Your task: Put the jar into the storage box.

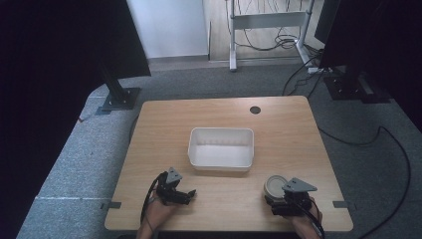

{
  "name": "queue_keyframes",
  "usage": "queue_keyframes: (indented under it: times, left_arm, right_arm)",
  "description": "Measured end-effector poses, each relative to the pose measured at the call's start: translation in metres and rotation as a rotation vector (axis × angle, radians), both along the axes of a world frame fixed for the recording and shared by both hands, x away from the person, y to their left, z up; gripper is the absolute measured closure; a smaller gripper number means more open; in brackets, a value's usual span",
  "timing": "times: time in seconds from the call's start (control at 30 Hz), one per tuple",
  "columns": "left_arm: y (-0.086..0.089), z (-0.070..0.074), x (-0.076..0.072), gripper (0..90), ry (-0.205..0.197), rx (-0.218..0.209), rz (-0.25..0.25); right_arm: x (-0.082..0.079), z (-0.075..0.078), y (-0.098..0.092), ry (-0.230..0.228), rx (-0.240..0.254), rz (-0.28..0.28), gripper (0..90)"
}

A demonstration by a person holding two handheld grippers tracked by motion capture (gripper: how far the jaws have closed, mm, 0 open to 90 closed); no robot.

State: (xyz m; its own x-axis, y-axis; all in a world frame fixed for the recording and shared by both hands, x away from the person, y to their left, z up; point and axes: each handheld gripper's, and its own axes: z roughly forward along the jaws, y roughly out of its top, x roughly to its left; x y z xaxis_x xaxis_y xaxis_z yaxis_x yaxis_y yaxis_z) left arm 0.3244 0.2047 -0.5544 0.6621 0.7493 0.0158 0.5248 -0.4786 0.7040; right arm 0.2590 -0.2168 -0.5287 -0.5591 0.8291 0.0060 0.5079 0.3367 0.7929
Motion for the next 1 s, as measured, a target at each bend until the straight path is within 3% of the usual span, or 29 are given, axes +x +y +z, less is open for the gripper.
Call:
queue_keyframes:
  times: [1.0]
  left_arm:
    - [0.0,0.0,0.0,0.9,0.0,0.0,0.0]
  right_arm:
    - [0.016,0.019,0.027,0.013,0.011,0.001,8.8]
